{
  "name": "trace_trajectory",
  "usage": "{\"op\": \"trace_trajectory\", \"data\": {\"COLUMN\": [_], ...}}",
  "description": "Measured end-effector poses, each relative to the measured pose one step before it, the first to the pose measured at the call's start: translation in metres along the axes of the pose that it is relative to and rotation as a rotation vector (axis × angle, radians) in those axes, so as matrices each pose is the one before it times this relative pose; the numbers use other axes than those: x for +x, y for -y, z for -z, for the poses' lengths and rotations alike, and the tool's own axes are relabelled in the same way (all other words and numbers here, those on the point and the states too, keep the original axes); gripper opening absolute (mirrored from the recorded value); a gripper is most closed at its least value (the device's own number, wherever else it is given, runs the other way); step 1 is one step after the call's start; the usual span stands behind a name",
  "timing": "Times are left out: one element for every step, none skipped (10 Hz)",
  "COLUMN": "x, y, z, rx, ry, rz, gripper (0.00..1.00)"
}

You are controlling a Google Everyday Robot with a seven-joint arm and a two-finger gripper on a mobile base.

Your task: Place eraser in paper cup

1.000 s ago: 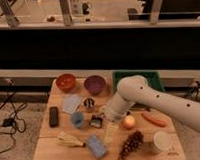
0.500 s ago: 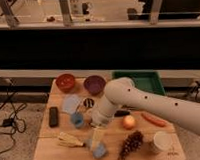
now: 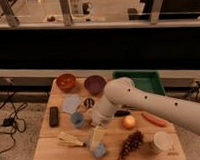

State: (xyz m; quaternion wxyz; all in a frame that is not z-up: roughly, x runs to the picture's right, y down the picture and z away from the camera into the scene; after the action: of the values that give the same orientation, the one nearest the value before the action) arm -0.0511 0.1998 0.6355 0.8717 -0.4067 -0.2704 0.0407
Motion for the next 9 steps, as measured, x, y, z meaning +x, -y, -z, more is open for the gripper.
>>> {"op": "trace_trajectory", "data": {"x": [0.00012,-0.0008,-0.00219,-0.00567,-0.01351,-0.01153,-0.01923,-0.01358,-0.01532], "y": [0.00004,0.00063,0.00042,0.00208,0.00512,0.00419,0.00732,0.00524,0.00627], "z": [0.0002,-0.00154,-0.00447,-0.00845,-0.01485,-0.01078,-0.01596,-0.00987,-0.01017], "rx": [0.00041,-0.00464,-0.01136,-0.013,-0.0159,-0.0098,-0.0134,-0.00887,-0.00938], "ry": [0.00011,0.00455,0.00121,0.00147,0.00336,0.00227,0.00319,0.00148,0.00095], "rz": [-0.00038,0.00021,0.00635,0.00979,0.01099,0.00943,0.01768,0.01628,0.02288], "gripper": [0.94,0.94,0.94,0.94,0.94,0.94,0.94,0.94,0.94]}}
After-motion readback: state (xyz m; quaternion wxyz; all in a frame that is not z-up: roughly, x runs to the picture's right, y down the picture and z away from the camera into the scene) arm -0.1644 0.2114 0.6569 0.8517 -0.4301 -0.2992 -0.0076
